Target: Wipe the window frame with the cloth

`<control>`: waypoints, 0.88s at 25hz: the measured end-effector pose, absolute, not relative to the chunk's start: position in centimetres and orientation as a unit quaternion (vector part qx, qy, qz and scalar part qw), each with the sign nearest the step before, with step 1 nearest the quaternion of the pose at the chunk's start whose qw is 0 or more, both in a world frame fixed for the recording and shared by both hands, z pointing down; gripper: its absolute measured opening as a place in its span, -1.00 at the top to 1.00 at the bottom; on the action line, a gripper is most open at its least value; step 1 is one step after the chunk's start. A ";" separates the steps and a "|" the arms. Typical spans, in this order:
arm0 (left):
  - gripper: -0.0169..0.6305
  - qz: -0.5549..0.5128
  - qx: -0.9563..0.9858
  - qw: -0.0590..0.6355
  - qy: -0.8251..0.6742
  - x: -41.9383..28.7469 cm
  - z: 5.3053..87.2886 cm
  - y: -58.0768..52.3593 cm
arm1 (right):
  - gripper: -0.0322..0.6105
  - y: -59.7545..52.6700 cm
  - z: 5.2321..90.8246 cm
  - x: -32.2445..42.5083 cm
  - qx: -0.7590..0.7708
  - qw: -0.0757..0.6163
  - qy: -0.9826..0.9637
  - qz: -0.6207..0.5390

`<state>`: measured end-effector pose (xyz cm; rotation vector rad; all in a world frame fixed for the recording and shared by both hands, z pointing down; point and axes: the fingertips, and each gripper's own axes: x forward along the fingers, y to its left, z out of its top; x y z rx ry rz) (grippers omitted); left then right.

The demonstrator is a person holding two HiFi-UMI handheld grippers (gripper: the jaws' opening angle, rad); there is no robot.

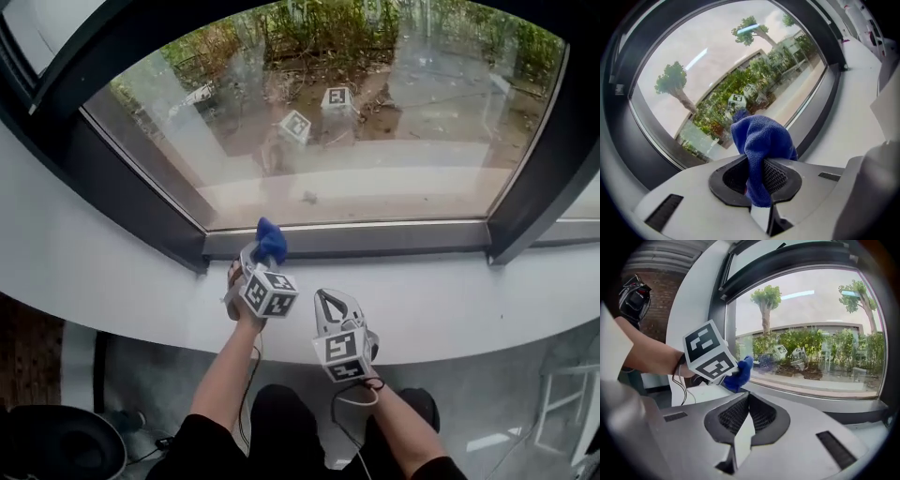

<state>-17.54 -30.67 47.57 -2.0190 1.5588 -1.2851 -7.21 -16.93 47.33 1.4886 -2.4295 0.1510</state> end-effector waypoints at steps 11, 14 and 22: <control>0.78 -0.335 -0.798 0.084 0.494 -9.8 32.0 -19.9 | 0.88 -9.4 33.0 -3.3 0.510 0.191 -0.834 0.090; 0.78 -0.303 -0.824 0.061 0.475 -8.6 26.0 -16.7 | 0.88 -6.9 26.5 -3.2 0.507 0.200 -0.835 0.081; 0.78 -0.225 -0.859 0.016 0.459 -8.4 10.4 -6.4 | 0.88 0.6 10.1 -4.2 0.526 0.184 -0.826 0.085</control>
